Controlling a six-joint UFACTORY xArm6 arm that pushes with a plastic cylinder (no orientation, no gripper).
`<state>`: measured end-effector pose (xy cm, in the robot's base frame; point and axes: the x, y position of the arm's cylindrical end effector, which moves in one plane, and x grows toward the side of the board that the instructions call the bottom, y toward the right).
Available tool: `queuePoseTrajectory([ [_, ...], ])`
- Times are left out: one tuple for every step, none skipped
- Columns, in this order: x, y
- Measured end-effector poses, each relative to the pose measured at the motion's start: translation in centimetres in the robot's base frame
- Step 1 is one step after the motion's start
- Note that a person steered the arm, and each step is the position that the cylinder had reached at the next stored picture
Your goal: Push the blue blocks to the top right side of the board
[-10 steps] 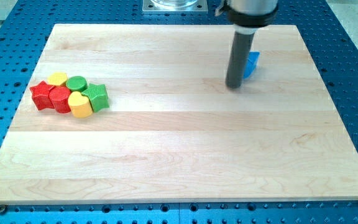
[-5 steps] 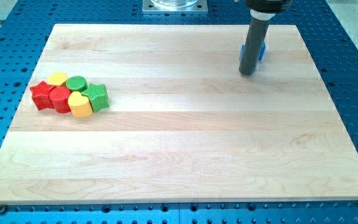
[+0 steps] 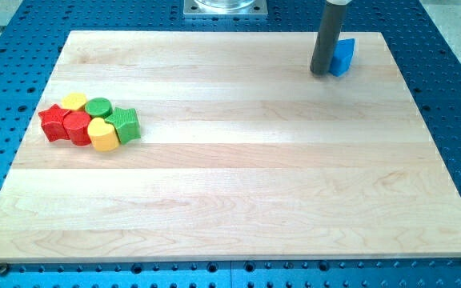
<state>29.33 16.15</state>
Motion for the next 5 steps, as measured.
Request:
queuePoseTrajectory([
  [-0.2,-0.4],
  [-1.7,-0.5],
  [-2.6,0.8],
  [-2.7,1.9],
  [-2.7,1.9],
])
